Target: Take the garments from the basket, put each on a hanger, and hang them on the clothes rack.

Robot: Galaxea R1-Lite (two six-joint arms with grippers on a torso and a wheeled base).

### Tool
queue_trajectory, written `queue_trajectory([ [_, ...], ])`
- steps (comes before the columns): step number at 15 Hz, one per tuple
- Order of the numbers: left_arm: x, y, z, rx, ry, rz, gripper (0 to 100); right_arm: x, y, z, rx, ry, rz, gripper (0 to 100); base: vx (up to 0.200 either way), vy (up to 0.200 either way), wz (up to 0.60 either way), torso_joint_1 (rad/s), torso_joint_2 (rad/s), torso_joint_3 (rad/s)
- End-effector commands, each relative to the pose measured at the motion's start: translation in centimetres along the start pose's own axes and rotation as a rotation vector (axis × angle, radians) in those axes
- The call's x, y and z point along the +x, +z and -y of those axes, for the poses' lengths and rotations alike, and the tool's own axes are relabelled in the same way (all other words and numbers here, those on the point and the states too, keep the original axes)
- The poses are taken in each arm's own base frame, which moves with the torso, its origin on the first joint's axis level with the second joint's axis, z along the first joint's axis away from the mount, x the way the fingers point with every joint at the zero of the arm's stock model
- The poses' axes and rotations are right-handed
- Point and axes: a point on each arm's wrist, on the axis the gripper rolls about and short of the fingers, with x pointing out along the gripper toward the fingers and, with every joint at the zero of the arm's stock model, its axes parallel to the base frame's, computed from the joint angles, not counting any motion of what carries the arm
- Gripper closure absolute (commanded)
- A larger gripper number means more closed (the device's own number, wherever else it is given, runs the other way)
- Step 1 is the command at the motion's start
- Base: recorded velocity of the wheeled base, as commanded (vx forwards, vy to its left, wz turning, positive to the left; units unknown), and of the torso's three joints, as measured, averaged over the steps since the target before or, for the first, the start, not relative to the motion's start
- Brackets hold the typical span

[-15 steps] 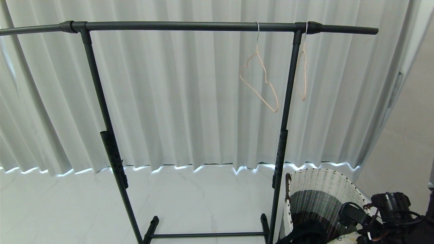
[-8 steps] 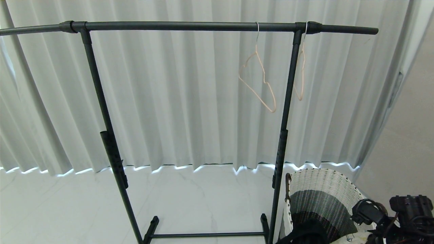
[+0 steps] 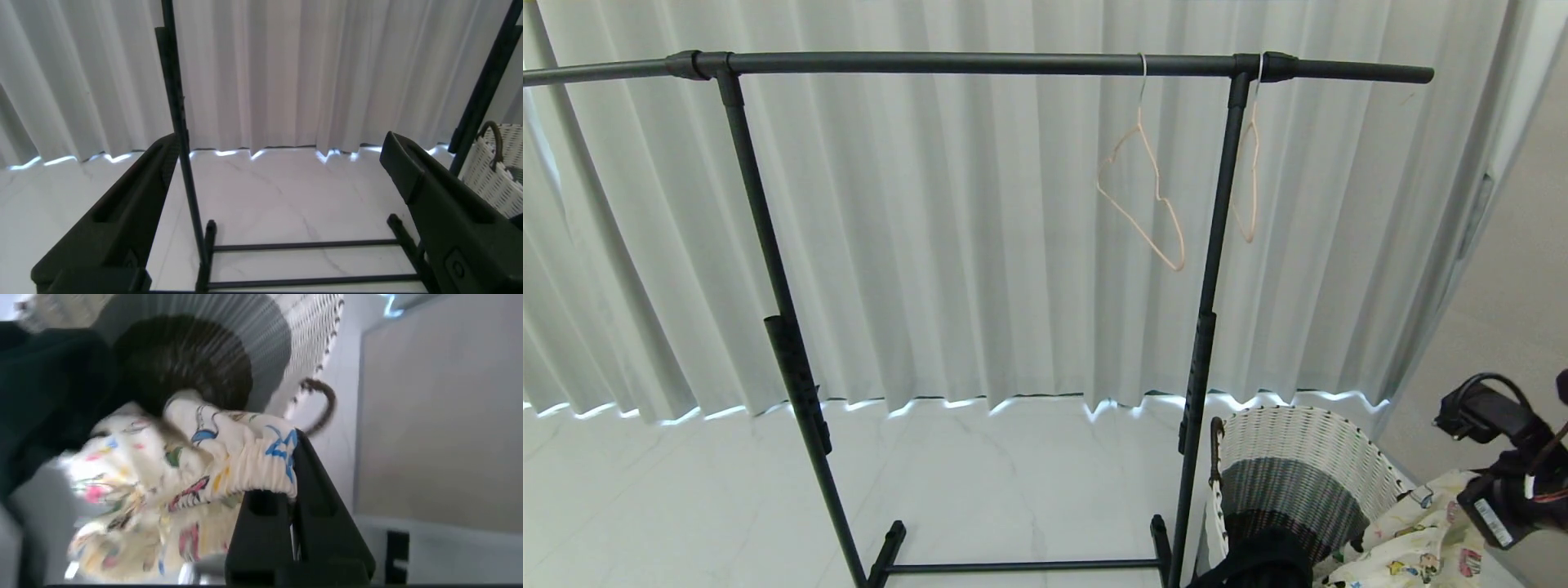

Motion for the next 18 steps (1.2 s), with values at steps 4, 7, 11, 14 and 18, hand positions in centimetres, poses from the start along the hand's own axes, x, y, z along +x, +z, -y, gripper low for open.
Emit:
queue_trajectory([
  [4,0.0,0.0,0.0,0.010,-0.002,0.001,0,-18.2,4.2,3.2,0.004,-0.084,0.113,100,0.000,0.000,0.00,0.000,0.00,0.000],
  [7,0.0,0.0,0.0,0.010,0.000,0.001,0,-19.9,4.0,3.1,0.002,-0.095,0.133,100,-0.067,0.000,0.00,0.002,0.00,0.001],
  [11,0.0,0.0,0.0,0.010,-0.002,-0.001,0,-20.2,3.7,2.9,-0.010,-0.098,0.136,100,-0.200,0.000,0.00,0.006,0.00,0.005],
  [14,0.0,0.0,0.0,0.010,0.000,0.001,0,-19.9,3.6,2.8,-0.027,-0.083,0.133,100,-0.200,0.000,0.00,0.001,0.00,0.002],
  [18,0.0,0.0,0.0,0.004,0.000,0.001,0,-19.7,3.3,2.2,-0.050,-0.051,0.131,100,-0.200,0.000,0.00,0.004,0.00,0.006],
])
